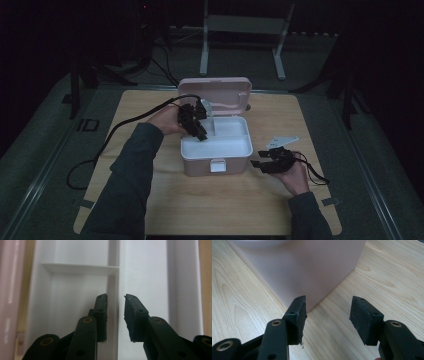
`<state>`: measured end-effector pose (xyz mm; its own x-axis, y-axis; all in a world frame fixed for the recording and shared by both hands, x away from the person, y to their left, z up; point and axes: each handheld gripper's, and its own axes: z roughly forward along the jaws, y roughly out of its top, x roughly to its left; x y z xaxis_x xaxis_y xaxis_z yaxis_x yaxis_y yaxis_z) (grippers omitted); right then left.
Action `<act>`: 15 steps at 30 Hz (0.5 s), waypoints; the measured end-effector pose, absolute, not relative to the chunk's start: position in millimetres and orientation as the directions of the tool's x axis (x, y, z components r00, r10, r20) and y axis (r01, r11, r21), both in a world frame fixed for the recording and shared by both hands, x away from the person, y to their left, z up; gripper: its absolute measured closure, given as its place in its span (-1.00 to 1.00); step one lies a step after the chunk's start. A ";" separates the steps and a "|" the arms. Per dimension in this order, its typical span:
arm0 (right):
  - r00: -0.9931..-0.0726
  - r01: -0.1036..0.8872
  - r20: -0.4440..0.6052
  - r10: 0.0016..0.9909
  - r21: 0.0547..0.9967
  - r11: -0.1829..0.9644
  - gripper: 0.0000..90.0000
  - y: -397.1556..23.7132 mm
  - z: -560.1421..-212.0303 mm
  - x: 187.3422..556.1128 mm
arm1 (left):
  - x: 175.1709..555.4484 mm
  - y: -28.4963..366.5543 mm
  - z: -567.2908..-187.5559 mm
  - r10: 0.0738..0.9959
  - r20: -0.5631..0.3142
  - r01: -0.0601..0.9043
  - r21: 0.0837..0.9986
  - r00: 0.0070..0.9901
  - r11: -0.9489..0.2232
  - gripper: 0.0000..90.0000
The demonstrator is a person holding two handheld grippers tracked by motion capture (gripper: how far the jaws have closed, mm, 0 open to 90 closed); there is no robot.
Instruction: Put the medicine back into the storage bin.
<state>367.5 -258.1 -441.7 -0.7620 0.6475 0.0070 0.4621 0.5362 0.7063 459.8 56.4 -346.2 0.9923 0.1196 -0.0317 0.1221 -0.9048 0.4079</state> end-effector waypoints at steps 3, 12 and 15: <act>-0.765 0.460 0.006 0.644 0.705 0.539 0.03 -255.3 -441.9 367.2 | 455.5 62.2 -340.8 0.112 0.005 0.100 0.415 0.994 -0.904 0.57; -0.760 0.451 -0.010 0.650 0.712 0.538 0.04 -252.6 -439.8 369.9 | 436.7 93.5 -316.6 0.166 0.098 0.099 0.484 0.981 -0.870 0.38; -0.757 0.452 -0.011 0.654 0.714 0.535 0.05 -252.5 -439.5 371.8 | 435.3 105.2 -308.4 0.185 0.108 0.108 0.498 0.977 -0.860 0.37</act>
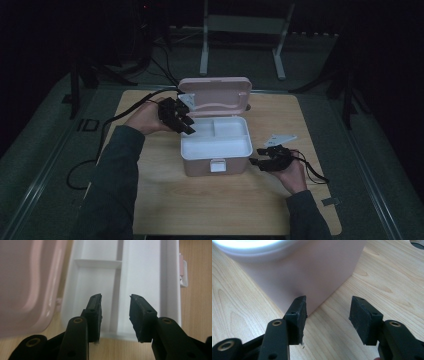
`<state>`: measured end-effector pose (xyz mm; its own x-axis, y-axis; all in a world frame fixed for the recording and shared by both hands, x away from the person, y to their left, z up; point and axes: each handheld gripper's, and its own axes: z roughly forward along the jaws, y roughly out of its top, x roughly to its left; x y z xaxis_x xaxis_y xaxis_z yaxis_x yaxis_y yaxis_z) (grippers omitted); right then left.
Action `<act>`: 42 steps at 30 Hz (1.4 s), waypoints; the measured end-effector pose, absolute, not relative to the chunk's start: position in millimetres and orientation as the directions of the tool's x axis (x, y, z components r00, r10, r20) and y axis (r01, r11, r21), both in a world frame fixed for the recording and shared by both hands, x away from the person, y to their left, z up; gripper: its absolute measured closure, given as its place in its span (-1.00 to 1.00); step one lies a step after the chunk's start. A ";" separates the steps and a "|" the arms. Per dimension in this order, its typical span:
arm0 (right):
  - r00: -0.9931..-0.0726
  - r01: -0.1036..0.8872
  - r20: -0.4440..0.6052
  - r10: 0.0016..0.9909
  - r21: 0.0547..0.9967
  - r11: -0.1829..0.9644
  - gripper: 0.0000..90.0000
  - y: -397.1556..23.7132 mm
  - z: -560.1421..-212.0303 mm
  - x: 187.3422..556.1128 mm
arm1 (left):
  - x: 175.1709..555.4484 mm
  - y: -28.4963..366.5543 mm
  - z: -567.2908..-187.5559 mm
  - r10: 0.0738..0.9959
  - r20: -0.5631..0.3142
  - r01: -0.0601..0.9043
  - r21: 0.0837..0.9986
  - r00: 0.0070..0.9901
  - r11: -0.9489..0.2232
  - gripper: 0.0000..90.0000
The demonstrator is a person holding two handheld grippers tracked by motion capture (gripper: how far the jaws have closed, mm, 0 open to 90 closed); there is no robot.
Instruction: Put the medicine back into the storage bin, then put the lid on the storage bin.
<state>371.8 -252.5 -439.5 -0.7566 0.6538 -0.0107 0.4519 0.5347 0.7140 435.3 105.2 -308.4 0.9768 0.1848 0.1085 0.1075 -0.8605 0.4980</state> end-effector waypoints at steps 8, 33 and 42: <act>-0.758 0.450 -0.012 0.652 0.714 0.536 0.06 -252.2 -439.1 372.1 | 437.6 139.2 -298.7 0.243 0.095 0.158 0.530 0.965 -0.833 0.37; -0.765 0.451 -0.008 0.644 0.708 0.544 0.08 -252.1 -439.3 370.0 | 467.7 212.6 -288.7 0.574 0.067 0.336 0.753 0.816 -0.566 0.15; -0.765 0.452 -0.005 0.644 0.707 0.544 0.08 -252.0 -440.3 370.1 | 485.4 208.9 -289.1 0.694 0.055 0.393 0.791 0.718 -0.470 0.27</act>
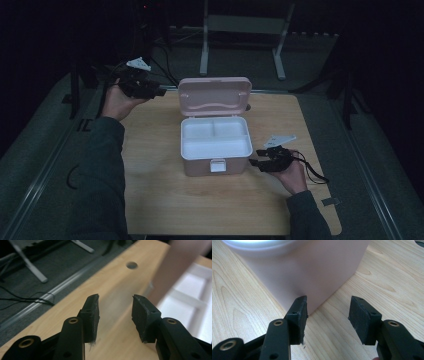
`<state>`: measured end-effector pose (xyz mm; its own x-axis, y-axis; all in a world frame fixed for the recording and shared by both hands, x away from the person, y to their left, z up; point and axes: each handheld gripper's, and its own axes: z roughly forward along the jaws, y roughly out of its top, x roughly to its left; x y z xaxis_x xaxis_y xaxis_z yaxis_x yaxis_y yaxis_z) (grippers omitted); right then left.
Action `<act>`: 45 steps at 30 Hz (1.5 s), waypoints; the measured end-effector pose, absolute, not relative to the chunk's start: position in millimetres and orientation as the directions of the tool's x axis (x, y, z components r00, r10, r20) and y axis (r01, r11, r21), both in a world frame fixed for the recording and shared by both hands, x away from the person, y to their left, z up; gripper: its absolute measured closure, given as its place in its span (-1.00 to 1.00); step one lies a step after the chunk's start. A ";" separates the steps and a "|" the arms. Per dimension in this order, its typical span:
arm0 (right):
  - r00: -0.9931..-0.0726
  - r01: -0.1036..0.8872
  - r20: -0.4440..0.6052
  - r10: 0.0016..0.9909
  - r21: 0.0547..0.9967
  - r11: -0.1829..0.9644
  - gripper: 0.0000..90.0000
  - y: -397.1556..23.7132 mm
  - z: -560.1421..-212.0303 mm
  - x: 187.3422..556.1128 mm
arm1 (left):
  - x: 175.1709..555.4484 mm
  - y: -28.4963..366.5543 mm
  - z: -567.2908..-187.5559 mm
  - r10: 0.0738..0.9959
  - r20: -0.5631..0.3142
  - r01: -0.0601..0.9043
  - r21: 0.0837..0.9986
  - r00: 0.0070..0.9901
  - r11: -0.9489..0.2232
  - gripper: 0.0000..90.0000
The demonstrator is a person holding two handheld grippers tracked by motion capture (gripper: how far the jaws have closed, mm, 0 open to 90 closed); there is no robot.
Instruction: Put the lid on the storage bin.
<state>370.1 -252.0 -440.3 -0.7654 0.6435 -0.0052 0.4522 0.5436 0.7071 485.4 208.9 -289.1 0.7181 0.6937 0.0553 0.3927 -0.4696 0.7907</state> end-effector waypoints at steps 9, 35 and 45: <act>-0.778 0.445 0.000 0.629 0.706 0.551 0.08 -248.8 -441.7 369.8 | 505.9 181.6 -288.3 0.745 0.028 0.407 0.823 0.666 -0.395 0.25; -0.777 0.446 -0.002 0.629 0.705 0.552 0.06 -247.8 -443.0 369.2 | 477.5 170.6 -295.6 0.668 0.012 0.367 0.828 0.744 -0.424 0.26; -0.778 0.446 -0.001 0.629 0.704 0.553 0.05 -247.7 -443.0 369.0 | 470.5 168.7 -300.4 0.653 0.010 0.360 0.828 0.757 -0.430 0.30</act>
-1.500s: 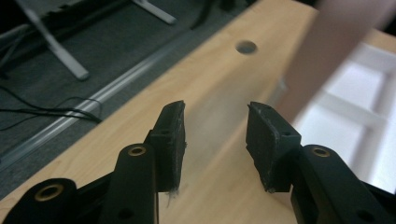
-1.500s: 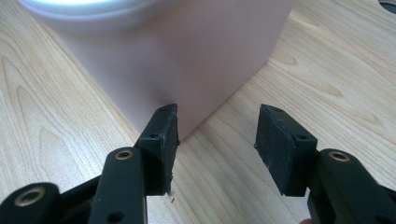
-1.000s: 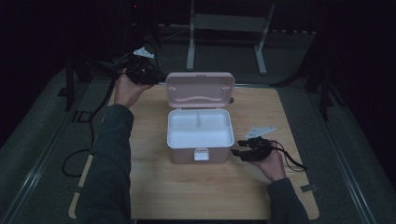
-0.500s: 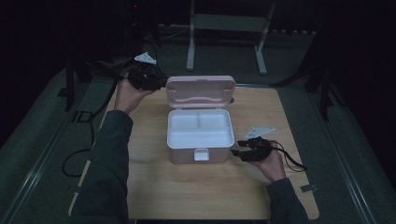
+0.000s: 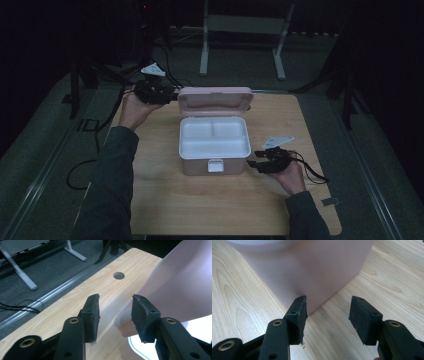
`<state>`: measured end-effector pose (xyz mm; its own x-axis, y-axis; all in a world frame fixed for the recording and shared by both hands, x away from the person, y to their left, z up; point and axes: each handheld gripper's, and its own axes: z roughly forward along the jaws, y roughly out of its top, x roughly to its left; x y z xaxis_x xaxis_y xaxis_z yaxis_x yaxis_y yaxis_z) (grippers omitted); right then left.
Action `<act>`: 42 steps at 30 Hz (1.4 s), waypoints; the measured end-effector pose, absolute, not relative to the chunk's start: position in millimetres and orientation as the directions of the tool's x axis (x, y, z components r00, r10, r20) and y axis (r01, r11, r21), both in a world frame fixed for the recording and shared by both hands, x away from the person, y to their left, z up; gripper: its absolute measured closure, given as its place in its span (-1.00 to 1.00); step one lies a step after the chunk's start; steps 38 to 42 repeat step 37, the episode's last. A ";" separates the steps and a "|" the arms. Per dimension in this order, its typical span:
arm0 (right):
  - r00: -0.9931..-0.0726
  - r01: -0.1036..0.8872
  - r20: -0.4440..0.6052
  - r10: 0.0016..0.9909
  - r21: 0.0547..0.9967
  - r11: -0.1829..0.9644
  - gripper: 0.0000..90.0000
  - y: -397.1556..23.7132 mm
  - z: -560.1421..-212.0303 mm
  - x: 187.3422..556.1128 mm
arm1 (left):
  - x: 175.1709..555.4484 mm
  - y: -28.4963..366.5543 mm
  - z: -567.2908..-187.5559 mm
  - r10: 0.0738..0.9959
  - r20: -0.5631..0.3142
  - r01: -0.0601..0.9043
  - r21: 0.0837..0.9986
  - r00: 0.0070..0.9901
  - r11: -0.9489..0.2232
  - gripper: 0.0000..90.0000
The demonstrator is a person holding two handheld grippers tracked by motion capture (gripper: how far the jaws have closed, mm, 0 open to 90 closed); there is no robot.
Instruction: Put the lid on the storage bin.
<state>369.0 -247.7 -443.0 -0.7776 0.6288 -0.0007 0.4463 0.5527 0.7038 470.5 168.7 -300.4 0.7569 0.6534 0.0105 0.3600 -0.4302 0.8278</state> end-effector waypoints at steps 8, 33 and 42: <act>-0.777 0.447 0.005 0.629 0.709 0.546 0.04 -249.0 -441.6 368.3 | 455.4 166.6 -316.7 0.614 0.000 0.370 0.798 0.789 -0.476 0.22; -0.749 0.462 -0.016 0.662 0.703 0.541 0.02 -268.4 -435.7 364.5 | 369.5 199.1 -353.1 0.585 -0.022 0.368 0.797 0.810 -0.479 0.05; -0.749 0.465 -0.025 0.662 0.692 0.552 0.01 -273.8 -438.0 361.8 | 344.8 190.8 -372.6 0.553 -0.002 0.351 0.776 0.833 -0.525 0.00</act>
